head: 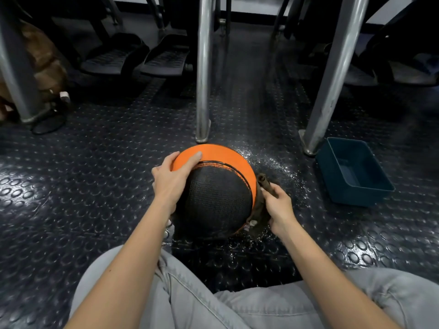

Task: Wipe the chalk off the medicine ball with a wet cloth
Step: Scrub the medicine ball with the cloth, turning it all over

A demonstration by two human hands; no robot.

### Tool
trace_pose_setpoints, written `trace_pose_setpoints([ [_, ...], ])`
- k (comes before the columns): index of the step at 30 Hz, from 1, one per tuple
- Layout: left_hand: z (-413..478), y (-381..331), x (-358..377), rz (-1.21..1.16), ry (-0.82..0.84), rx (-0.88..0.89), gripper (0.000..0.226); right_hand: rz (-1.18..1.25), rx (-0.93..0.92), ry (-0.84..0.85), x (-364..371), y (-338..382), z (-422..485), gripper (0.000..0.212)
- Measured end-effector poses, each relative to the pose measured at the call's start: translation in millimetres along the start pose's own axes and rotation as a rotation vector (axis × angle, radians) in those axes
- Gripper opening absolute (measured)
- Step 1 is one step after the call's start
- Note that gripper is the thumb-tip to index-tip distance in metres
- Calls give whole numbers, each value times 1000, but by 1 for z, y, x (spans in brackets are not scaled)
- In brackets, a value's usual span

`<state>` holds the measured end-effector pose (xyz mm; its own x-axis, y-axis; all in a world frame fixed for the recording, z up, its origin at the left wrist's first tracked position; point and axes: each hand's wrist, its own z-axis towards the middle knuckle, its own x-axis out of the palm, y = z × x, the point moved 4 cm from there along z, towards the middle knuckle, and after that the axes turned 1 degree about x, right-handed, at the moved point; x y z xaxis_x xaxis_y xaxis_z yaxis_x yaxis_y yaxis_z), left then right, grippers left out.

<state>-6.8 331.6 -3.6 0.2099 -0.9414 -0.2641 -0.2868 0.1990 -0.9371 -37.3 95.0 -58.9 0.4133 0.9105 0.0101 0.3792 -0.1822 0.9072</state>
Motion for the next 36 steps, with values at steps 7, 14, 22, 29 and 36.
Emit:
trace_pose_setpoints([
  [7,-13,9,33,-166,155,-26,107,-81,-238,-125,-34,41,5,20],
  [14,-17,-2,40,70,138,27,99,-355,-438,-82,-36,63,-5,26],
  [22,-27,-27,40,557,169,556,96,-564,-746,-96,8,98,-45,41],
  [29,-29,-28,38,542,147,573,100,-833,-1204,-63,20,71,-56,41],
  [36,-41,-28,48,583,157,627,100,-734,-991,-251,-9,91,-34,38],
])
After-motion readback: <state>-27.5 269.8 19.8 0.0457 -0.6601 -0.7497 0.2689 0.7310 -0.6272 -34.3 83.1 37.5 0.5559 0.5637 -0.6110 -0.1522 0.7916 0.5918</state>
